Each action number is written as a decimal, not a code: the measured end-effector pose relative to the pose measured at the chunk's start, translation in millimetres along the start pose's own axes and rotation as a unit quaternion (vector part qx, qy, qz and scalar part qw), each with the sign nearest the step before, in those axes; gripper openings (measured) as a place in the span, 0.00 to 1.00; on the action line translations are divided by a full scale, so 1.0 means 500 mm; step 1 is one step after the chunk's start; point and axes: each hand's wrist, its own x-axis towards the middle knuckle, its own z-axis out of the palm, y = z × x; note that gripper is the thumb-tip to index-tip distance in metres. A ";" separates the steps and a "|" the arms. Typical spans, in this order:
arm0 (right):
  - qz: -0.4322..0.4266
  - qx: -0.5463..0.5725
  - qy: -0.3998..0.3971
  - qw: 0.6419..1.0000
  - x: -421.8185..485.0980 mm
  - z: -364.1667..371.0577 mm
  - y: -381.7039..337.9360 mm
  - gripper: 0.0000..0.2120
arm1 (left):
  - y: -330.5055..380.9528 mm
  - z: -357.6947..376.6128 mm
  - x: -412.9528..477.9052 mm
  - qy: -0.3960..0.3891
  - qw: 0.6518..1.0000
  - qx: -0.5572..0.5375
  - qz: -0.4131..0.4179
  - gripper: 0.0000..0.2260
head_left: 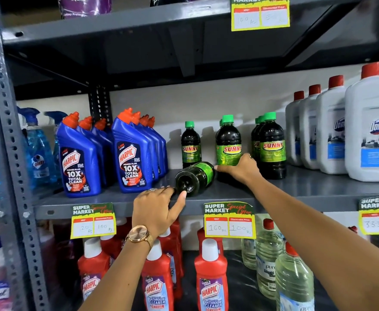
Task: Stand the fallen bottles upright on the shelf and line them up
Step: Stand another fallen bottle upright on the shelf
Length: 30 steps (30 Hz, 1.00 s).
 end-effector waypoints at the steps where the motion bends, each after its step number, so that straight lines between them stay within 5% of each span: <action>1: 0.005 0.013 -0.012 1.000 0.003 0.001 0.001 0.37 | 0.000 0.000 0.000 -0.001 1.000 0.000 0.000 0.23; 4: 0.003 -0.012 -0.015 1.000 -0.001 -0.004 0.003 0.29 | -0.001 0.000 -0.001 -0.004 1.000 -0.001 0.000 0.23; 16: 0.015 -0.088 -0.001 0.996 -0.010 -0.002 -0.003 0.41 | -0.004 0.009 -0.001 -0.015 1.000 0.002 -0.007 0.23; 18: -0.002 -0.064 0.052 0.997 -0.016 -0.008 -0.004 0.44 | -0.005 0.007 0.001 -0.016 1.000 0.005 -0.005 0.23; 21: -0.084 -0.002 0.143 0.986 -0.031 -0.019 -0.017 0.28 | -0.006 0.003 0.000 -0.030 1.000 0.008 -0.003 0.25; 24: -0.062 -0.012 -0.006 0.998 -0.055 -0.010 -0.063 0.38 | -0.020 -0.006 0.005 -0.054 0.998 0.016 0.024 0.29; 27: 0.064 -0.080 -0.220 0.970 -0.063 0.016 -0.120 0.54 | -0.050 -0.019 0.020 -0.096 0.991 -0.004 0.098 0.34; 30: 0.124 -0.109 -0.276 0.947 -0.049 0.031 -0.158 0.52 | -0.060 -0.019 0.015 -0.094 0.989 -0.030 0.113 0.35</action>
